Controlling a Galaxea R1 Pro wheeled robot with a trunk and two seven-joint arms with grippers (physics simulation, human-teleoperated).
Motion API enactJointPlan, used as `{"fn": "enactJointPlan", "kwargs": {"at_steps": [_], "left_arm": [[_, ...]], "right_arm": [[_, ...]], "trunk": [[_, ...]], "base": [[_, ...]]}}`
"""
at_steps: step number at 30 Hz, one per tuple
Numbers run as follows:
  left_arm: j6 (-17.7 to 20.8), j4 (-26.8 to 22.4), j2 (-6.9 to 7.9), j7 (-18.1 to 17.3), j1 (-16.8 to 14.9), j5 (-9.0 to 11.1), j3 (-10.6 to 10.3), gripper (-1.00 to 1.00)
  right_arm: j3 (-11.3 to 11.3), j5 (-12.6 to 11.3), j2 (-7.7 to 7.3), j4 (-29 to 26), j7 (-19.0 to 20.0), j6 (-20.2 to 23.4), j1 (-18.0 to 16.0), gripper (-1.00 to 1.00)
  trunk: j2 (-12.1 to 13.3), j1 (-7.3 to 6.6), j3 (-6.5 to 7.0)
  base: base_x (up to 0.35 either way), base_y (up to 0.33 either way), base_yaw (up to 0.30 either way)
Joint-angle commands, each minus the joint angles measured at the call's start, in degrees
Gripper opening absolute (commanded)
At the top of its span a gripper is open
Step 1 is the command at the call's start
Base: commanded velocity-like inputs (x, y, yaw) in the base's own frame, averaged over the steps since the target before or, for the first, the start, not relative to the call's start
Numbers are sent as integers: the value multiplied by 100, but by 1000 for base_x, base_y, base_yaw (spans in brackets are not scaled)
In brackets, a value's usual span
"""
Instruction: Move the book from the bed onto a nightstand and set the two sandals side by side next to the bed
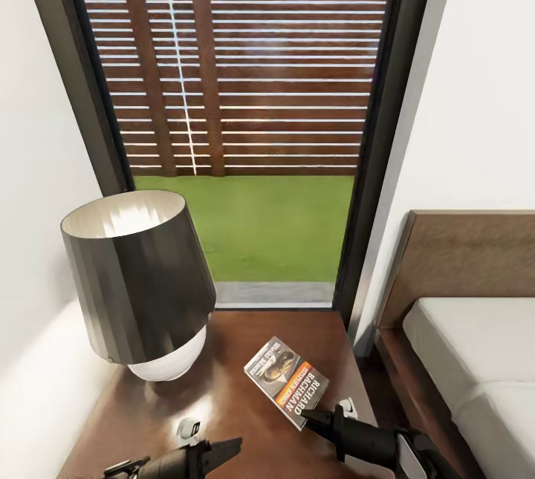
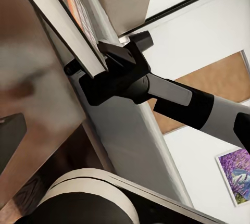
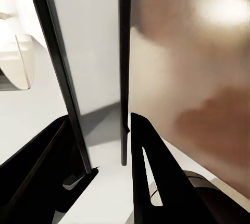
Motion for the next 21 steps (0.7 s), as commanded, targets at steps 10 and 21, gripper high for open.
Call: {"fn": "enactJointPlan", "kwargs": {"at_steps": [10,21], "left_arm": [[60,0,-1,-23,-1,-6,9,100],[60,0,-1,-23,-3,-7,8,100]], "right_arm": [[-10,-5,1,1,11,27,-3,-100],[-11,-5,1,1,11,27,-3,-100]], "trunk": [[-2,-1,-5],[-2,-1,-5]], "base": [[0,0,0],[0,0,0]]}}
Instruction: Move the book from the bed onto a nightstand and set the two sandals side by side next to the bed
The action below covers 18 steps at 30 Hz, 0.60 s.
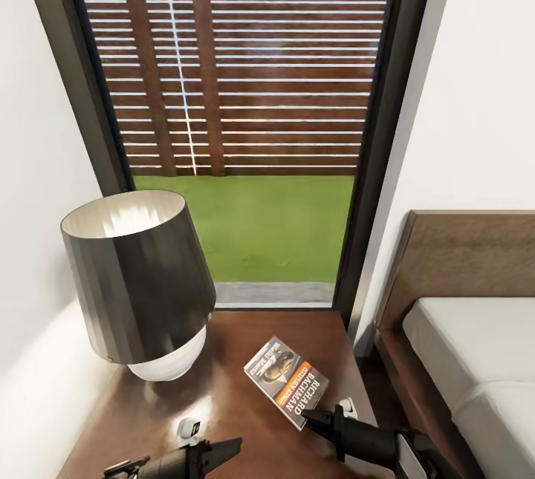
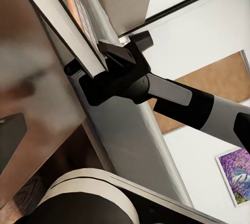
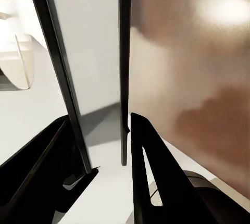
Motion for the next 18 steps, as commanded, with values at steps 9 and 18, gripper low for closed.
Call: {"fn": "enactJointPlan", "kwargs": {"at_steps": [9,18], "left_arm": [[60,0,-1,-17,-2,-7,12,100],[60,0,-1,-14,0,-7,9,100]], "right_arm": [[-11,-5,1,1,11,27,-3,-100],[-11,-5,1,1,11,27,-3,-100]], "trunk": [[-163,87,-77],[-163,87,-77]], "base": [[0,0,0],[0,0,0]]}}
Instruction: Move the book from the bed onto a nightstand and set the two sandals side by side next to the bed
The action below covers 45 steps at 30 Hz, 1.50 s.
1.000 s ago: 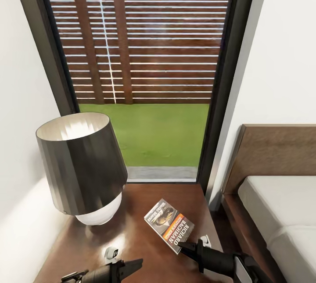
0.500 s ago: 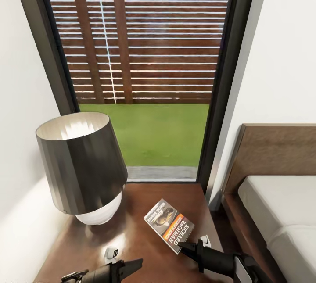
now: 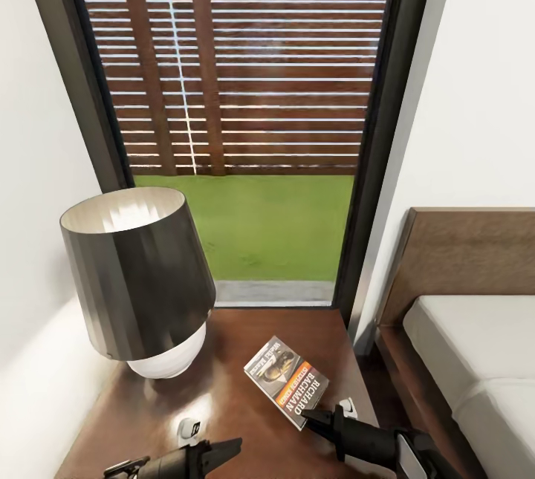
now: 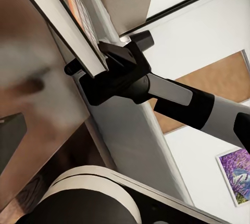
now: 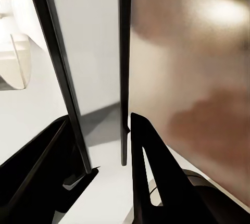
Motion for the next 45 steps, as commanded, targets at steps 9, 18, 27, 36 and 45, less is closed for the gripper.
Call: {"fn": "enactJointPlan", "kwargs": {"at_steps": [9,18,27,36,45], "left_arm": [[60,0,-1,-23,-3,-7,9,100],[60,0,-1,-23,-4,-7,13,100],[55,0,-1,-23,-6,-5,16,100],[60,0,-1,-23,-7,-7,15,100],[60,0,-1,-23,-3,-7,17,100]], "right_arm": [[-10,-5,1,1,11,27,-3,-100],[-10,-5,1,1,11,27,-3,-100],[-10,-5,1,1,11,27,-3,-100],[-10,-5,1,1,11,27,-3,-100],[-10,-5,1,1,11,27,-3,-100]], "trunk": [[-2,-1,-5],[-122,65,-59],[-122,65,-59],[-203,109,-95],[-203,109,-95]], "base": [[0,0,0],[0,0,0],[0,0,0],[0,0,0],[0,0,0]]}}
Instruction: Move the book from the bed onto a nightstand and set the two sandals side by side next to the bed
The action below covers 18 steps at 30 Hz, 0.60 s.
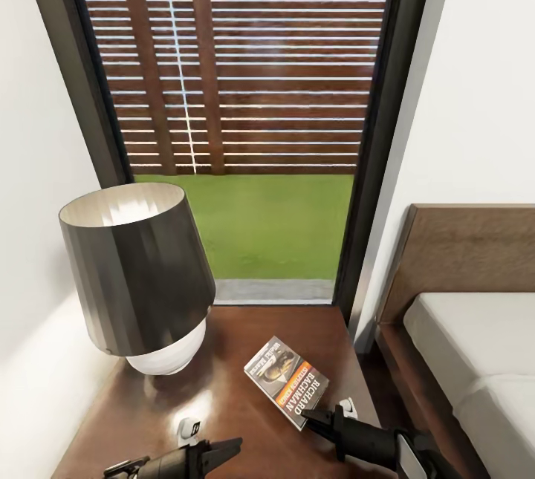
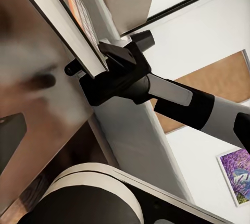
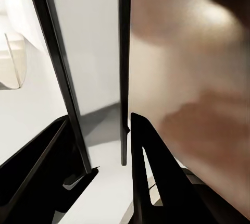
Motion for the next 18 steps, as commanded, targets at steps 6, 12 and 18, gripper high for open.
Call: {"fn": "enactJointPlan", "kwargs": {"at_steps": [6,12,18], "left_arm": [[61,0,-1,-23,-6,-6,10,100],[61,0,-1,-23,-6,-7,10,100],[59,0,-1,-23,-5,-7,10,100]], "right_arm": [[-11,-5,1,1,11,27,-3,-100],[-11,-5,1,1,11,27,-3,-100],[-11,-5,1,1,11,27,-3,-100]], "trunk": [[-2,-1,-5],[-2,-1,-5],[-2,-1,-5]], "base": [[0,0,0],[0,0,0],[0,0,0]]}}
